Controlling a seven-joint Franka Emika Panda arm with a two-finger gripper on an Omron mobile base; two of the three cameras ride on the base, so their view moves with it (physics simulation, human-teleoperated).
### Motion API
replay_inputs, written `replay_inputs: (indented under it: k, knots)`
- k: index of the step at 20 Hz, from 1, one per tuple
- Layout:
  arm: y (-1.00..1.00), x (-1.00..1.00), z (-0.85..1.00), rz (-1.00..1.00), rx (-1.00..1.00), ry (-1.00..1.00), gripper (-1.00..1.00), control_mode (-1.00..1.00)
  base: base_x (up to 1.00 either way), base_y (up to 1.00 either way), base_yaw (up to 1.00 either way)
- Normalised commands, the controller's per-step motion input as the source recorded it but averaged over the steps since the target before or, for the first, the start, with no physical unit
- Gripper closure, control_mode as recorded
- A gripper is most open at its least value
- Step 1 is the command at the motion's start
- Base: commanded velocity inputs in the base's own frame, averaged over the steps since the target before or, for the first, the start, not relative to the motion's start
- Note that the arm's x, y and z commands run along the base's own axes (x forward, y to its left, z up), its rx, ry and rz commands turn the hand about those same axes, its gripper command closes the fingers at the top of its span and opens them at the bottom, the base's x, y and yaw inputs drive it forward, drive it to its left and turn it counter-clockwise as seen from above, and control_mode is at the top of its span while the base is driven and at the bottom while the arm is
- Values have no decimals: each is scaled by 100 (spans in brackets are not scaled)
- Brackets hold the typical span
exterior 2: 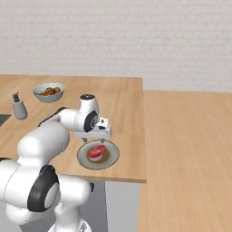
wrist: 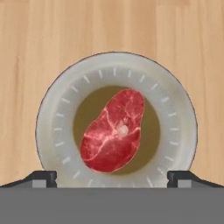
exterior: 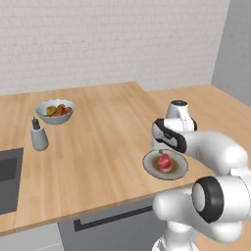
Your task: Pick up the knife from the drawer and place it on the cutting board. Then place the meat from the plate to the cutting board.
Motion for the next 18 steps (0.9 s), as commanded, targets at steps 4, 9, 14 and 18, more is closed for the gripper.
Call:
replay_inputs:
  k: [4, 9, 14, 18]
  knots:
    - [0, 23, -62, -9, 0, 34, -100, -100, 0, 0, 0]
    - [0, 0, -49, -18, 0, 14, -100, -100, 0, 0, 0]
    - [0, -12, -32, -26, 0, -4, -100, -100, 0, 0, 0]
    - [0, 6, -21, -19, 0, -3, -100, -100, 0, 0, 0]
